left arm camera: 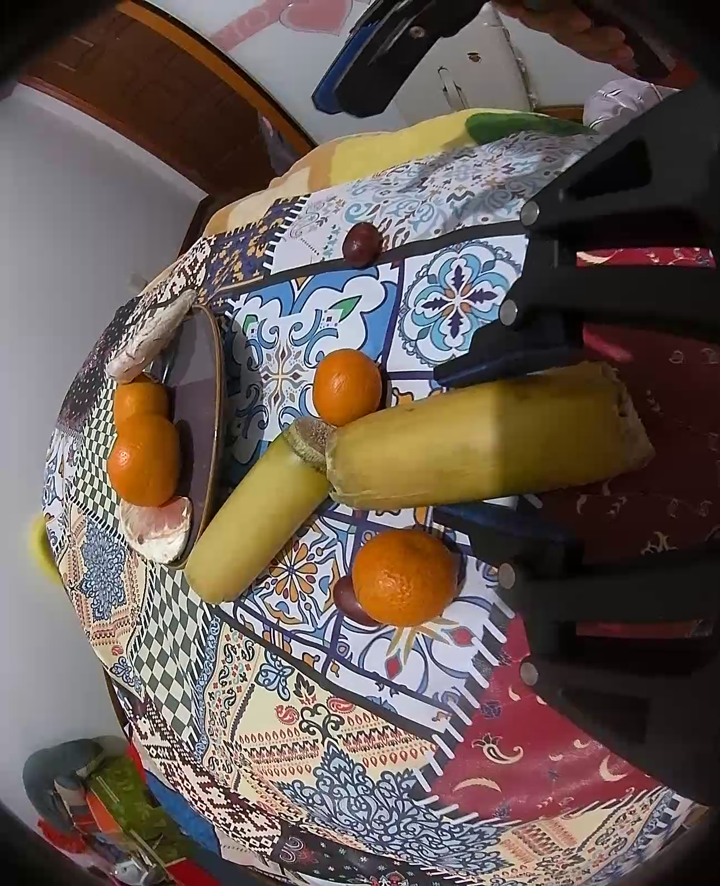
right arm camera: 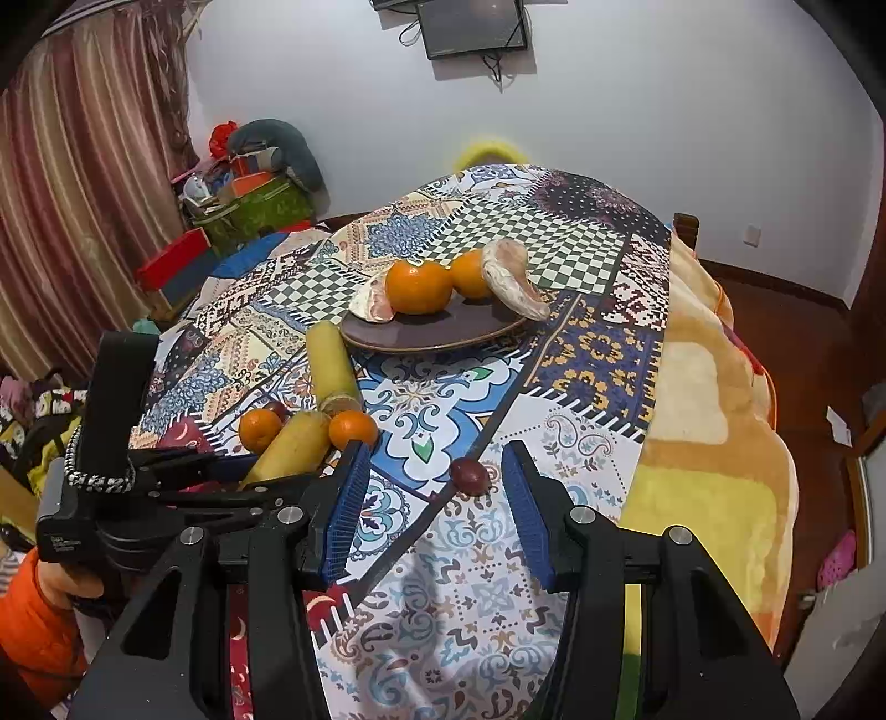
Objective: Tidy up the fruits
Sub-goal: 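Lift the banana with the left tool while the right tool grasps the yellow squash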
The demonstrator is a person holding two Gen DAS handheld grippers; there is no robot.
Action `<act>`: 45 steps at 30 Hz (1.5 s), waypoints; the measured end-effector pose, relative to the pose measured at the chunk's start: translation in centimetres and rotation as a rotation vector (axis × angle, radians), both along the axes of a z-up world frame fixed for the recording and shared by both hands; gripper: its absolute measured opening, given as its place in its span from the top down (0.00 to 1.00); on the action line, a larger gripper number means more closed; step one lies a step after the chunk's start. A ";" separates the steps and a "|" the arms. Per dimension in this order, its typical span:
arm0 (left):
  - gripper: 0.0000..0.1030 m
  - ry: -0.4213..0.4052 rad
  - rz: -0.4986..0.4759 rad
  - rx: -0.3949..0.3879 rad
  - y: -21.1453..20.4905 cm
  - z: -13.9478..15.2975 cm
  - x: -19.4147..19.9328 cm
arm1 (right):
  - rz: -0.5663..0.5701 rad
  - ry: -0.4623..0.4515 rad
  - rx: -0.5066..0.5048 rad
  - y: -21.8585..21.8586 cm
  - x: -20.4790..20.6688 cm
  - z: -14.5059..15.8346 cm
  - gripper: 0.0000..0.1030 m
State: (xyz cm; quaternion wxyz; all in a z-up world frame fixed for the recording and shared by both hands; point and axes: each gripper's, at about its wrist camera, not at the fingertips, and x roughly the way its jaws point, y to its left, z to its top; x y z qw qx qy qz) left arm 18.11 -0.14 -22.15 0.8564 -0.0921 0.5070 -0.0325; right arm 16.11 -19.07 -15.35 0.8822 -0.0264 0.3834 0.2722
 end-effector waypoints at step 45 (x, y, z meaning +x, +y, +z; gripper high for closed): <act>0.63 -0.162 0.144 0.033 12.7 2.1 0.5 | 0.251 0.141 -0.210 17.4 8.8 -6.9 0.60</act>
